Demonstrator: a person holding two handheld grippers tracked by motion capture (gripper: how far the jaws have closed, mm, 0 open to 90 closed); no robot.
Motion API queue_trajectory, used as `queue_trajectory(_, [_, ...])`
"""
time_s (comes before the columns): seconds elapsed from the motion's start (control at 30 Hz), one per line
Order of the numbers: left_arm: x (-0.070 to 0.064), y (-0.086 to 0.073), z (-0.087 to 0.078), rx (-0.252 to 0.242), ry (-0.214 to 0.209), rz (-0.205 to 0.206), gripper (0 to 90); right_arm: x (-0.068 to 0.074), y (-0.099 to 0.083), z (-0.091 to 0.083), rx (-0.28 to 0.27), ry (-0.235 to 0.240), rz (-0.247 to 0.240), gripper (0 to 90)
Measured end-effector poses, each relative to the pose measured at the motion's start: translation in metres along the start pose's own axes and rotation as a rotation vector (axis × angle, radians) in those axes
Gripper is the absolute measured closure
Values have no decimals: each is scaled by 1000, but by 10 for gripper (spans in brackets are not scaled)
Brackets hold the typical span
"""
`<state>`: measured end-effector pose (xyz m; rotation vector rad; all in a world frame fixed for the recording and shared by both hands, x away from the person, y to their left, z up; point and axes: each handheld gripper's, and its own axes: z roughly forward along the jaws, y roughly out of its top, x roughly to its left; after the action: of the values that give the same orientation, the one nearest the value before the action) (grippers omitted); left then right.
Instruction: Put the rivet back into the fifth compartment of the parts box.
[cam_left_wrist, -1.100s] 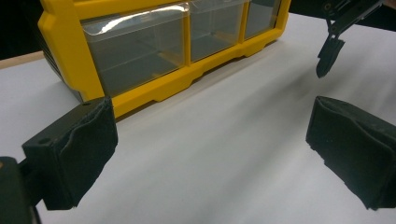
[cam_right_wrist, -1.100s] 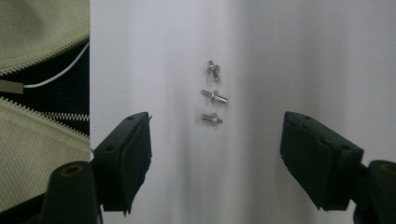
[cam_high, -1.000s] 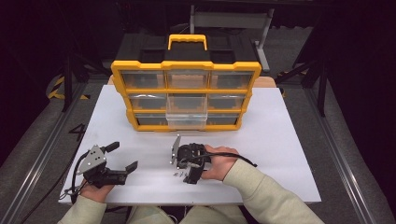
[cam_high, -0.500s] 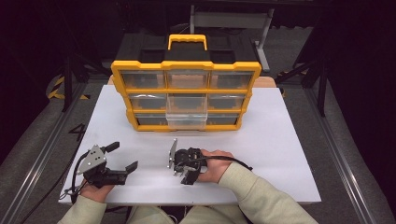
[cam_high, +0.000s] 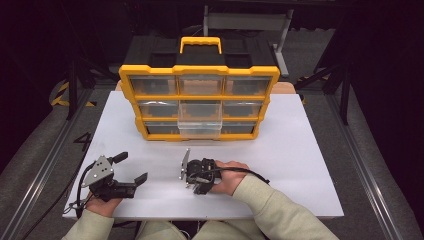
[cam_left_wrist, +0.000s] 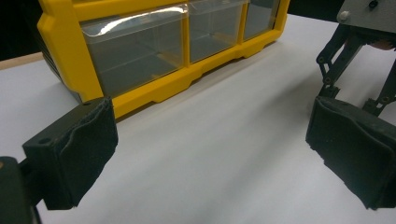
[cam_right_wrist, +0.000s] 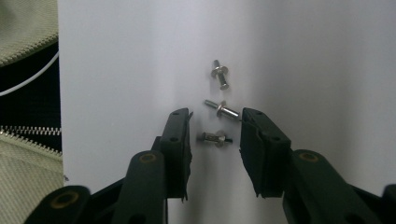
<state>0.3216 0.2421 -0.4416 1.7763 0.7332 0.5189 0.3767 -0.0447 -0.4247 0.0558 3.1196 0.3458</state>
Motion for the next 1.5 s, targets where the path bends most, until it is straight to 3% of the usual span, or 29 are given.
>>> queue_trajectory(0.17, [0,0,0,0,1,0,30,0,0,-1,7,-7,0,741])
queue_trajectory(0.43, [0,0,0,-1,0,0,33,1,0,-3,3,-15,4,808])
queue_trajectory(0.77, [0,0,0,1,1,0,33,1,-2,-12,-3,-3,5,820])
queue_trajectory(1.27, [0,0,0,4,1,0,33,0,5,-66,-44,-2,-25,820])
queue_trajectory(1.5, [0,0,1,6,0,-1,33,-1,12,-93,-31,-9,-36,820])
